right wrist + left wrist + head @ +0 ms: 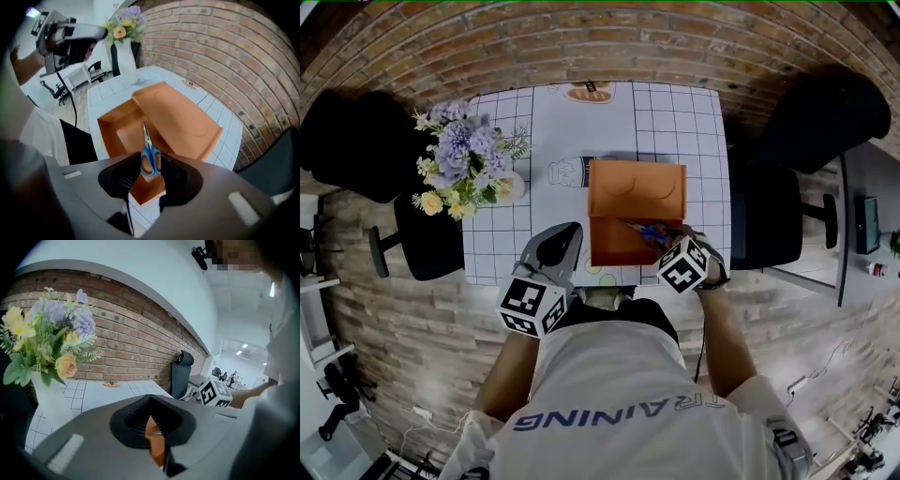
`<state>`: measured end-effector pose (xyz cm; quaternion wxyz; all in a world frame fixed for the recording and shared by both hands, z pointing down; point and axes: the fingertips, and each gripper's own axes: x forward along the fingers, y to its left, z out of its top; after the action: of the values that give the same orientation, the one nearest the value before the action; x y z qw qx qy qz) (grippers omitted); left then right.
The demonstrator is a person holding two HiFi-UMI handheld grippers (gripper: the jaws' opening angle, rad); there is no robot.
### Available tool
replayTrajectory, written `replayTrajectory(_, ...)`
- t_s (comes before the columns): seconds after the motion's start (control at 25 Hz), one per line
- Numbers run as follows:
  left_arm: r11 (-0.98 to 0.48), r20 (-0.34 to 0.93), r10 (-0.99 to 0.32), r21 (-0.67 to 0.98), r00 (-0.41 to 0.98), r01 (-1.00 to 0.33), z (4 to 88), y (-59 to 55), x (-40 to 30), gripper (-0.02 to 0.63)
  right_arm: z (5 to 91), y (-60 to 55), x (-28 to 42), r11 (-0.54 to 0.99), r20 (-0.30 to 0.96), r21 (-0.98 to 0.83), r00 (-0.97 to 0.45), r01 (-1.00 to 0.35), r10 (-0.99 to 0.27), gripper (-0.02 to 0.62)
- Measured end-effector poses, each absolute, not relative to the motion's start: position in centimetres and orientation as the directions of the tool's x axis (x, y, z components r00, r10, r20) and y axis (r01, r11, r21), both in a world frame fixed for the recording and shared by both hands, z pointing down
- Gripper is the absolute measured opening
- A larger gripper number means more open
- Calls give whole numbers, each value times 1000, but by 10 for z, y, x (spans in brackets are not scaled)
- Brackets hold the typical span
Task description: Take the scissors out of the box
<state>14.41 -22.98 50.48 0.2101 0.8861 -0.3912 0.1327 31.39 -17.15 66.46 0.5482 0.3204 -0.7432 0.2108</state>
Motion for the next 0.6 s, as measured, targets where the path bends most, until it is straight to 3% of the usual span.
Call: replayTrajectory(0.6,-526,435,-672,289,599,-800,521,-227,114,0,740,-168,311,812,996,53,-27,-581,-85,139)
